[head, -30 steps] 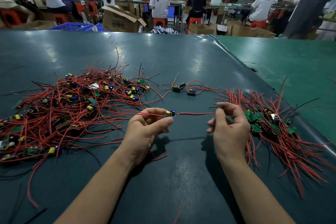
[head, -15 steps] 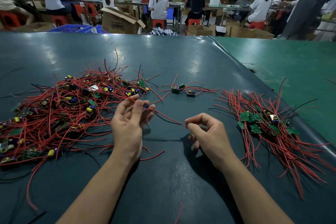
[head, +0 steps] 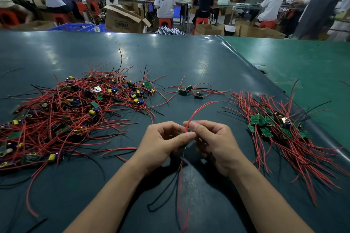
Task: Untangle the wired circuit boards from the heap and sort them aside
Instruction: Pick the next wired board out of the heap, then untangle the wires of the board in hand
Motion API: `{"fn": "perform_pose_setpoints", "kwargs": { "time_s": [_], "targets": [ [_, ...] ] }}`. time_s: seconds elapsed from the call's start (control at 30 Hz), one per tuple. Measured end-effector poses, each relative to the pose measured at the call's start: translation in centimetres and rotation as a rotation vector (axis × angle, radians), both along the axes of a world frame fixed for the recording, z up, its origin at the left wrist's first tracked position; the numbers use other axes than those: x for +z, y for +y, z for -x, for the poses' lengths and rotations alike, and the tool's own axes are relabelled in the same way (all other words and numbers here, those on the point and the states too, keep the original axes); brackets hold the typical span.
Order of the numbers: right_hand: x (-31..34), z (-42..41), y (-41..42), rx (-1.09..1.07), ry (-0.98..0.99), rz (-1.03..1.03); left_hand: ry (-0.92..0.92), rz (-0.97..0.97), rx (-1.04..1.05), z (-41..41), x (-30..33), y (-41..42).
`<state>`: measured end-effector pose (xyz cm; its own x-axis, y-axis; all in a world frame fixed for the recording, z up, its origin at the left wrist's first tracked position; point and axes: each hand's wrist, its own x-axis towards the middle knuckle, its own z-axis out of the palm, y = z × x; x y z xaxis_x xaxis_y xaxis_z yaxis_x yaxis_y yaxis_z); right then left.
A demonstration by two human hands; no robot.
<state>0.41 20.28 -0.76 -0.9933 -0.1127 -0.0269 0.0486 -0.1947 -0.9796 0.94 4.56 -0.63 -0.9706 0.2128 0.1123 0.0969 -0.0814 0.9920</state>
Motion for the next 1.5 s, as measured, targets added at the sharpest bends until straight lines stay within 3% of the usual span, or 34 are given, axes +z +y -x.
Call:
{"fn": "perform_pose_setpoints", "kwargs": {
  "time_s": [0.23,0.43,0.57,0.7,0.73,0.87,1.07,1.13,1.23,1.4,1.5],
  "targets": [
    [0.2,0.2,0.1,0.002,-0.069,0.144,0.015,0.020,-0.023,-0.1,0.2,0.1],
    [0.3,0.3,0.0,-0.125,-0.017,0.076,0.032,0.055,-0.014,0.0,0.1,0.0],
    [0.5,1.0,0.7,-0.294,-0.023,0.192,0.029,0.040,-0.026,0.0,0.1,0.1],
    [0.5,1.2,1.1,-0.216,-0.107,0.312,0.043,0.035,-0.085,-0.2,0.0,-0.1],
    [0.3,1.3,1.2,-0.216,-0.090,0.247,0.047,0.033,-0.088,-0.2,0.0,-0.2],
    [-0.7,1.0,1.5,-0.407,0.180,-0.360,0.065,0.035,-0.094,-0.1,-0.1,-0.5],
    [-1.1,1.2,1.2,-0.519,0.345,-0.590,0.102,0.125,-0.120,-0.1,-0.3,-0.3],
    [-1.2,1.4,1.2,-0.544,0.290,-0.523,0.104,0.115,-0.122,-0.1,-0.2,-0.3],
    [-1.1,1.7,1.9,-0.566,0.135,-0.236,0.097,0.099,-0.127,-0.2,-0.3,-0.4],
    [-1.2,1.1,1.2,-0.536,0.246,-0.399,0.108,0.128,-0.147,-0.2,-0.2,-0.4],
    [-1.1,1.4,1.2,-0.528,0.181,-0.254,0.089,0.096,-0.133,-0.2,-0.2,-0.4]
  ]
}}
